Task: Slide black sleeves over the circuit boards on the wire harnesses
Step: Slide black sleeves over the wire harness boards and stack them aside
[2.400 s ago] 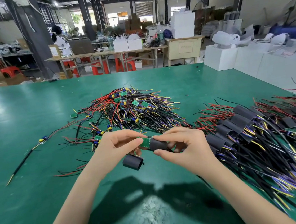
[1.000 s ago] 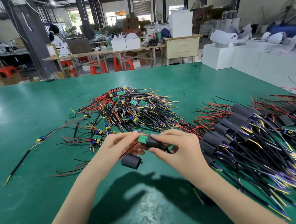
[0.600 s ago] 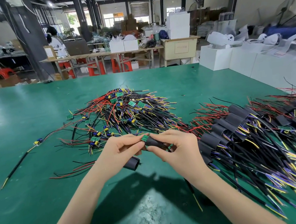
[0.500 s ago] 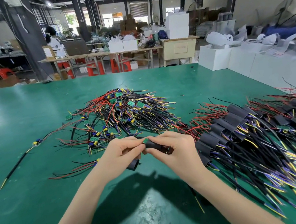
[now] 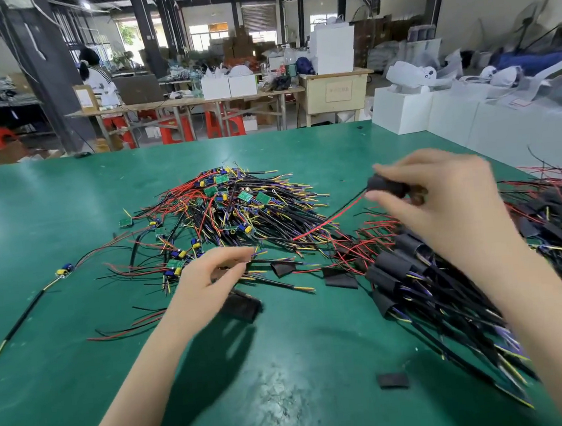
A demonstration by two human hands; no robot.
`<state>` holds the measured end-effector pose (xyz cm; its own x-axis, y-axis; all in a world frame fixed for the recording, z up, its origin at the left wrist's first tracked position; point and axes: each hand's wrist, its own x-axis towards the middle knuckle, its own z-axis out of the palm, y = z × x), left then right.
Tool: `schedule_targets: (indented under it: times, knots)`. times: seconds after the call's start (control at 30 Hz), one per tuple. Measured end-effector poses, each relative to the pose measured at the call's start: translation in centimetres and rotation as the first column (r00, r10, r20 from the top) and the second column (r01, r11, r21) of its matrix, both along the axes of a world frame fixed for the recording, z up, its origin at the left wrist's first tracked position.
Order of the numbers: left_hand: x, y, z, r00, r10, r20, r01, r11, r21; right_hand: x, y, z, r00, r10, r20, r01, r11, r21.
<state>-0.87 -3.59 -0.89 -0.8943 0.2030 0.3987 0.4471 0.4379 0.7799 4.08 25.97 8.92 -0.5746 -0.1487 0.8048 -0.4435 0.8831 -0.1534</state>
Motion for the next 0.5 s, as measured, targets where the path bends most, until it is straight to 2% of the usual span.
schedule_targets:
  times: [0.07, 0.13, 0.2, 0.27, 0.33, 0.43, 0.5]
  knots:
    - [-0.6, -0.6, -0.6, 0.993, 0.114, 0.023, -0.113, 0.993, -0.034, -0.4, 3.5, 0.3, 0.981, -0.195, -0.001, 0.195, 0.981, 0.007]
    - [-1.0, -0.9, -1.1, 0.972, 0.234, 0.011, -0.233, 0.971, -0.055, -1.2, 5.7, -1.3, 0.913, -0.397, 0.094, 0.384, 0.914, 0.129]
    - [-1.3, -1.2, -1.6, 0.938, 0.345, -0.02, -0.345, 0.933, -0.098, -2.0, 6.8, -3.5, 0.868, -0.455, 0.2, 0.414, 0.884, 0.216]
    - [-1.7, -1.8, -2.0, 0.912, 0.407, -0.049, -0.408, 0.889, -0.207, -2.5, 7.3, -5.3, 0.883, -0.418, 0.213, 0.379, 0.903, 0.201]
    - [-2.0, -2.4, -2.2, 0.899, 0.437, -0.041, -0.428, 0.853, -0.3, -3.0, 6.6, -6.0, 0.922, -0.371, 0.112, 0.36, 0.927, 0.107]
    - [-2.0, -2.8, -2.5, 0.893, 0.449, -0.003, -0.426, 0.844, -0.327, -4.0, 3.3, -5.7, 0.977, -0.21, -0.03, 0.21, 0.978, 0.009]
    - [-2.0, -2.8, -2.5, 0.898, 0.44, 0.023, -0.411, 0.855, -0.315, -4.8, 0.4, -5.4, 0.998, -0.063, 0.008, 0.063, 0.997, 0.048]
